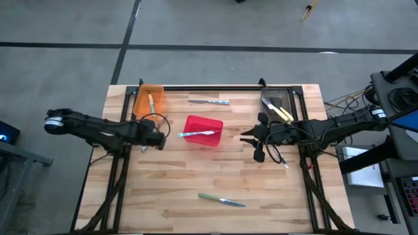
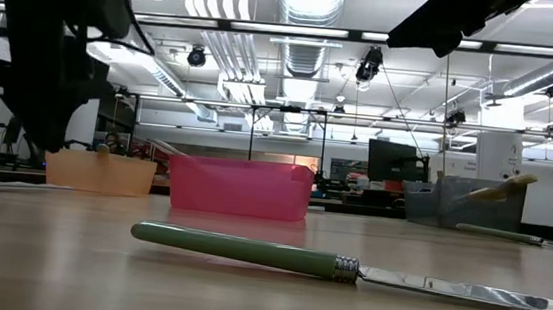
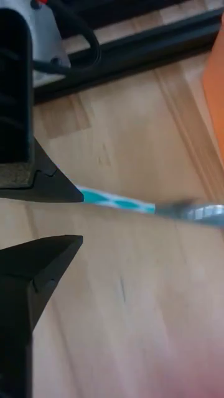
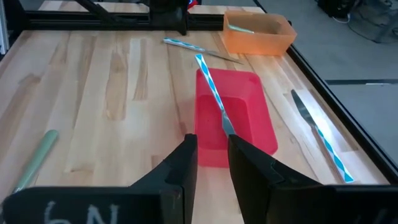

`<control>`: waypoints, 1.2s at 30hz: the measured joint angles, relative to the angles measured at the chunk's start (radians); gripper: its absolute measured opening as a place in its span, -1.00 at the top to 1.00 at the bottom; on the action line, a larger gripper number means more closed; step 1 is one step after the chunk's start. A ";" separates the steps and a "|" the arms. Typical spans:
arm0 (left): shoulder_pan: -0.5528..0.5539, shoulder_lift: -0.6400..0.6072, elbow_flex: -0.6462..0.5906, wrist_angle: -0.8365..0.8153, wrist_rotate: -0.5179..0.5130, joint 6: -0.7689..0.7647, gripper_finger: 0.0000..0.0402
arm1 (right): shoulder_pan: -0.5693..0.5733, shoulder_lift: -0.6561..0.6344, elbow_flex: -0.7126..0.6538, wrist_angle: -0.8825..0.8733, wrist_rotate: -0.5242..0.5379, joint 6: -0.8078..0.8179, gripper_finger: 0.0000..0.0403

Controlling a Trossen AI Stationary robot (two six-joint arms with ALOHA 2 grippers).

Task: Sort silverware by color (type)
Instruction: Put the bottom white patterned table knife into the red bin

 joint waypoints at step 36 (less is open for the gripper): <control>0.048 0.169 -0.061 0.086 0.040 0.022 0.62 | 0.000 0.001 0.000 0.000 0.000 -0.016 0.49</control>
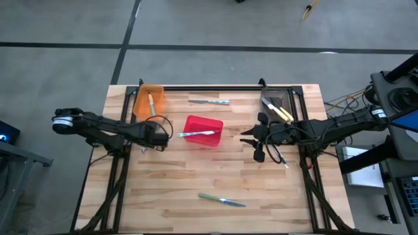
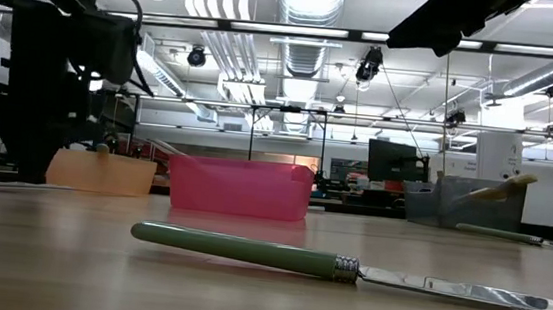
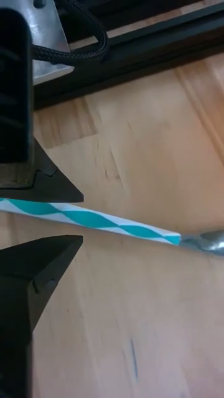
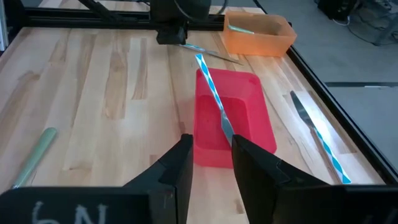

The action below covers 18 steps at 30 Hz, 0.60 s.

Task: Sort silverware by color (type)
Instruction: Put the bottom white patterned table knife into the red bin

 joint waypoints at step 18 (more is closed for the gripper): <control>0.000 0.045 0.000 0.008 0.040 0.004 0.33 | 0.000 0.000 0.000 0.000 0.000 -0.002 0.47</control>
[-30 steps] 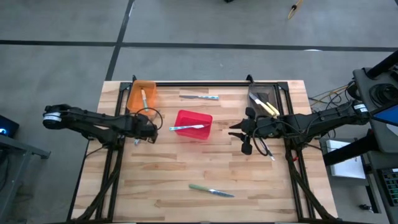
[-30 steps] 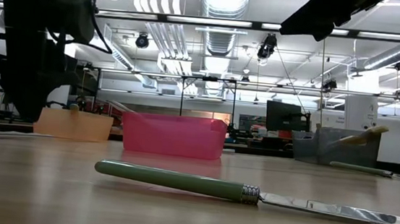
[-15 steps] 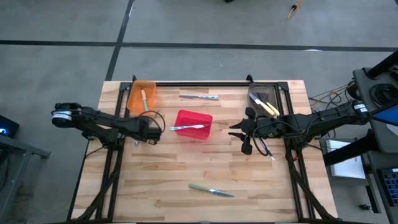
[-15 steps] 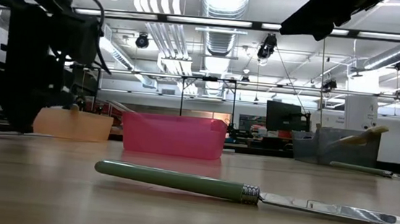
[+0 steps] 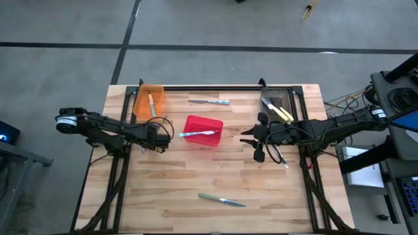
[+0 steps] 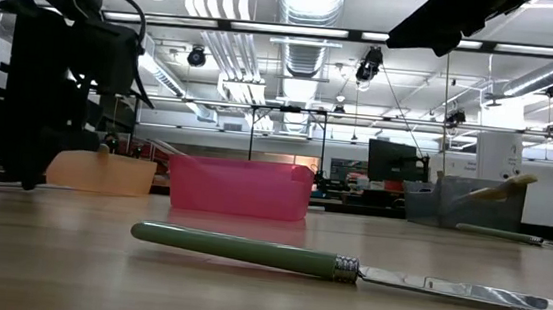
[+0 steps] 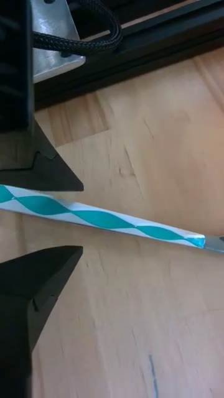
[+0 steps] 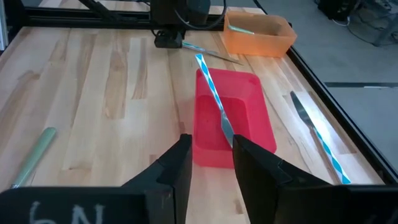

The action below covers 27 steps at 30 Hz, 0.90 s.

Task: Sort silverware by color (type)
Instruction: Put the bottom white patterned table knife into the red bin

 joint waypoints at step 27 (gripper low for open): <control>-0.001 0.007 -0.012 0.056 -0.032 0.028 0.20 | 0.000 0.000 0.000 -0.001 0.000 0.003 0.44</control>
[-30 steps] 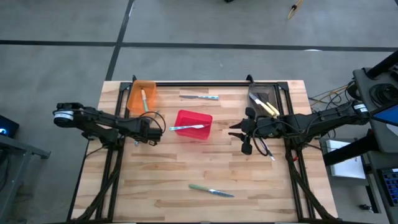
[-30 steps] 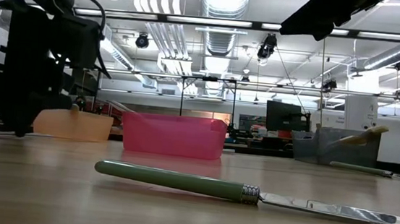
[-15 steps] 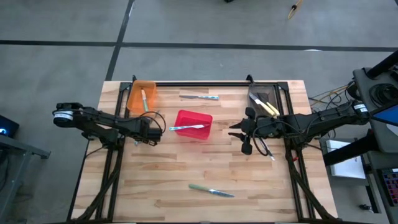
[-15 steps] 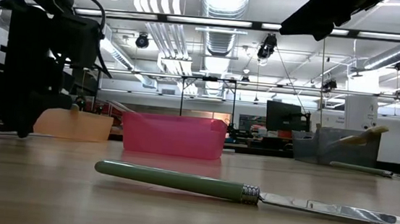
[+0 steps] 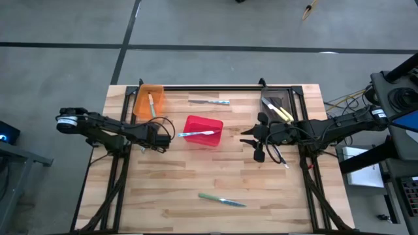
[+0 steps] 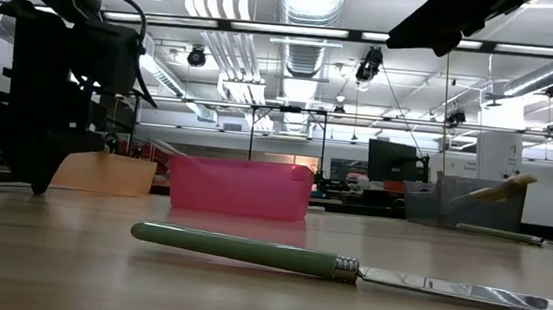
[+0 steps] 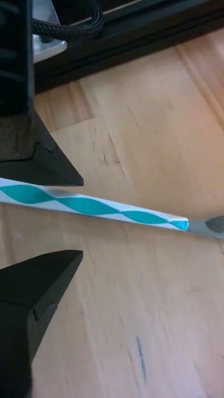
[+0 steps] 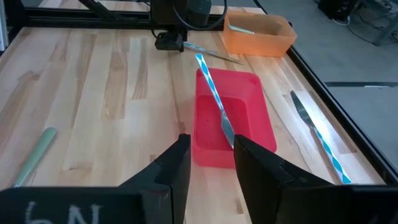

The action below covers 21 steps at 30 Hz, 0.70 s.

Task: Sort silverware by color (type)
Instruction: Put the bottom white patterned table knife into the red bin

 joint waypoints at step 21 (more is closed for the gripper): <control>0.000 0.001 -0.003 0.016 -0.001 -0.037 0.70 | 0.000 0.000 0.000 -0.001 -0.001 -0.015 0.47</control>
